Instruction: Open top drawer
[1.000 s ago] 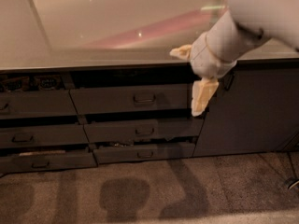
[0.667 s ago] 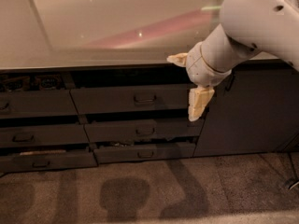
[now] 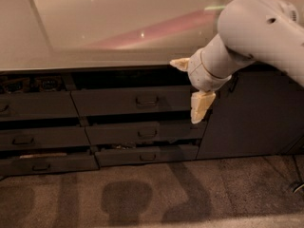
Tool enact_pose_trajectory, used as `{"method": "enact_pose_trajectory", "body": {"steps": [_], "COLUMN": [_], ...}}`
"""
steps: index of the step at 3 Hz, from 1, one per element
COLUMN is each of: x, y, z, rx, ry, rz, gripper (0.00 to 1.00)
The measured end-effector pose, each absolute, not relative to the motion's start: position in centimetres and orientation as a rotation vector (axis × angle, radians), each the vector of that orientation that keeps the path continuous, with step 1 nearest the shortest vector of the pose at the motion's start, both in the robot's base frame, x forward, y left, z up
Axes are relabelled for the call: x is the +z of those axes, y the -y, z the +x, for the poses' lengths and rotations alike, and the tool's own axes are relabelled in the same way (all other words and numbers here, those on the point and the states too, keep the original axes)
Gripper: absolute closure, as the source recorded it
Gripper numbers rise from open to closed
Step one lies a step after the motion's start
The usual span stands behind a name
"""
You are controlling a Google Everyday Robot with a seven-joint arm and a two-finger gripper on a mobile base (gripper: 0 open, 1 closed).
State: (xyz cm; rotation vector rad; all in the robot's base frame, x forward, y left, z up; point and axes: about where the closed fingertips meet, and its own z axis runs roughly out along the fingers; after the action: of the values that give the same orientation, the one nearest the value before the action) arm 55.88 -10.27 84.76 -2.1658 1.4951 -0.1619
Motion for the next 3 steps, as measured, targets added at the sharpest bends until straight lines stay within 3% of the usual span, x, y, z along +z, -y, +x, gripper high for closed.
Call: {"method": "enact_pose_trajectory", "body": {"steps": [1,3], "x": [81.5,75.9], "y": [11.6,14.1], "z": [58.3,62.3], "rx": [-0.173,0.037], "ry": [-1.505,-1.635], "rz": [-2.182,-2.168], "gripper": [0.0,0.0]}}
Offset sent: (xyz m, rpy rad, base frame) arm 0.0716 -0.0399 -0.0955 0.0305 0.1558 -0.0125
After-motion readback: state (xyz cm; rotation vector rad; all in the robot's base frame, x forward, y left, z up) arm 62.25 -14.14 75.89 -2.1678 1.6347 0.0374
